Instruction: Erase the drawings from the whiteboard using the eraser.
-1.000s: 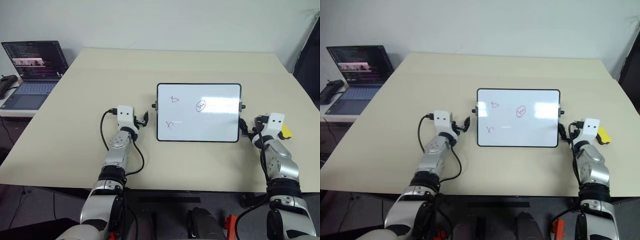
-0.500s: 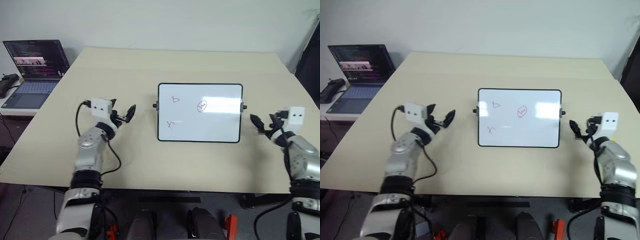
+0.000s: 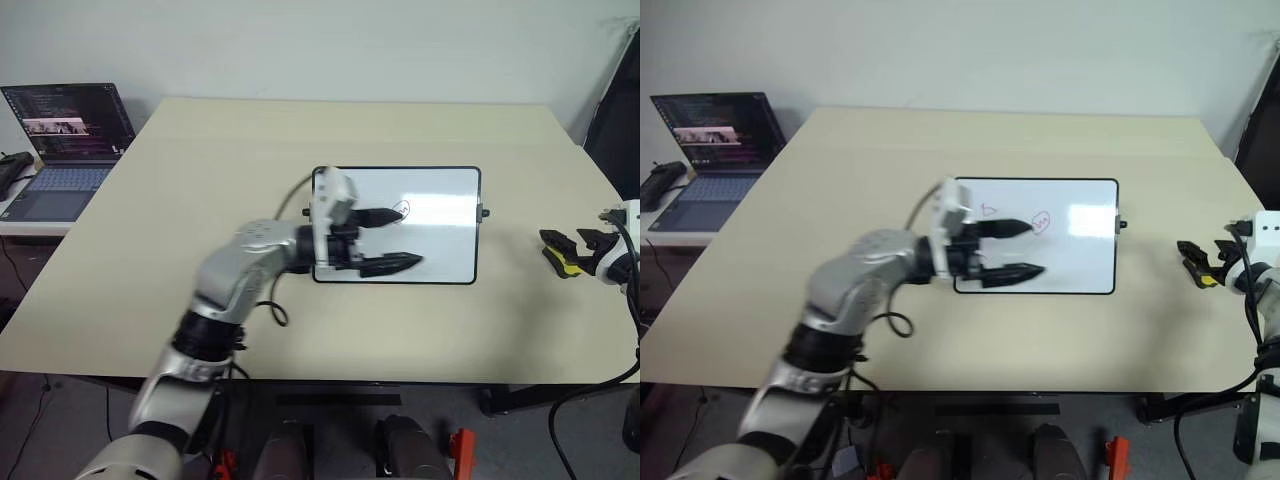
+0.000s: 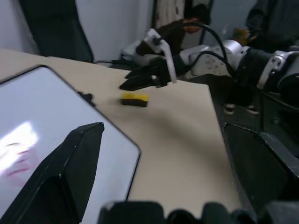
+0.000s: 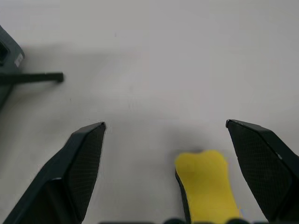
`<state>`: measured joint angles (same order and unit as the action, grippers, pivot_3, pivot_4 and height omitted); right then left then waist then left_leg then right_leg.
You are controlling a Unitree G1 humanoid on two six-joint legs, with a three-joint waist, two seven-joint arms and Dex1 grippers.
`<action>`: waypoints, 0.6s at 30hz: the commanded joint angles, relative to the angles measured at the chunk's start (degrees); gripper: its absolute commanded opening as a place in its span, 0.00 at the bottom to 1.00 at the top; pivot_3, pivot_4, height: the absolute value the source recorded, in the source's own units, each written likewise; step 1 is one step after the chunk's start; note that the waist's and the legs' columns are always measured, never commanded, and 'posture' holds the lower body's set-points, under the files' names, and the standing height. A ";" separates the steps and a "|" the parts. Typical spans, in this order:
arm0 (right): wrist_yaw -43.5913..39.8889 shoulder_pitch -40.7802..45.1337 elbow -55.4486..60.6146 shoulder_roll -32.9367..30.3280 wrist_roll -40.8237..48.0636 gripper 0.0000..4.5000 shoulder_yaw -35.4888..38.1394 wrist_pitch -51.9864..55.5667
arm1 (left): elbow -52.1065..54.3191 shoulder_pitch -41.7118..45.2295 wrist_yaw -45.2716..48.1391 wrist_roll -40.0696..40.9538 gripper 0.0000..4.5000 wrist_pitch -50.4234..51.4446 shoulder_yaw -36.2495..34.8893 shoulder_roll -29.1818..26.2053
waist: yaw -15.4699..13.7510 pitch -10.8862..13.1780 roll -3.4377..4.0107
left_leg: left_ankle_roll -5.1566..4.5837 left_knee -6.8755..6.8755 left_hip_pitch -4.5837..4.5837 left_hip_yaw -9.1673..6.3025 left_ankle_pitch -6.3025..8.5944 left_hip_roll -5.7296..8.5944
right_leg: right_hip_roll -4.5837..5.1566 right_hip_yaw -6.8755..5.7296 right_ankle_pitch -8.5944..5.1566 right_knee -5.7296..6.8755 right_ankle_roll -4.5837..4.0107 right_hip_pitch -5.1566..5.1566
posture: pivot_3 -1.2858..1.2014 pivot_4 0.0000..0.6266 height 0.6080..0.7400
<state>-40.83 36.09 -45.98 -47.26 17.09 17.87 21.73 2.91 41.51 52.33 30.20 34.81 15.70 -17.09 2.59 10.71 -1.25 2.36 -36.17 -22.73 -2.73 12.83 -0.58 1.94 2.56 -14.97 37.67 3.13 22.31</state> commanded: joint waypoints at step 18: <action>-2.72 6.80 -17.08 -2.11 -5.10 1.00 -1.69 -5.14 | 2.24 -0.87 -2.75 -7.54 1.00 -1.13 4.22 5.13 | 0.53 0.01 0.01 | 0.01 0.02 0.01 -0.01 0.00 -0.03 | -0.05 0.04 -0.02 0.01 -0.02 0.01 | 0.52 0.24 1.00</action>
<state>-43.47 41.73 -63.74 -48.77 12.00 15.66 17.77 2.38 40.44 50.06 23.11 34.55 20.03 -12.25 3.12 10.72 -1.24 2.37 -36.15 -22.71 -2.74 12.82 -0.61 1.89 2.60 -14.99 37.68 3.11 22.32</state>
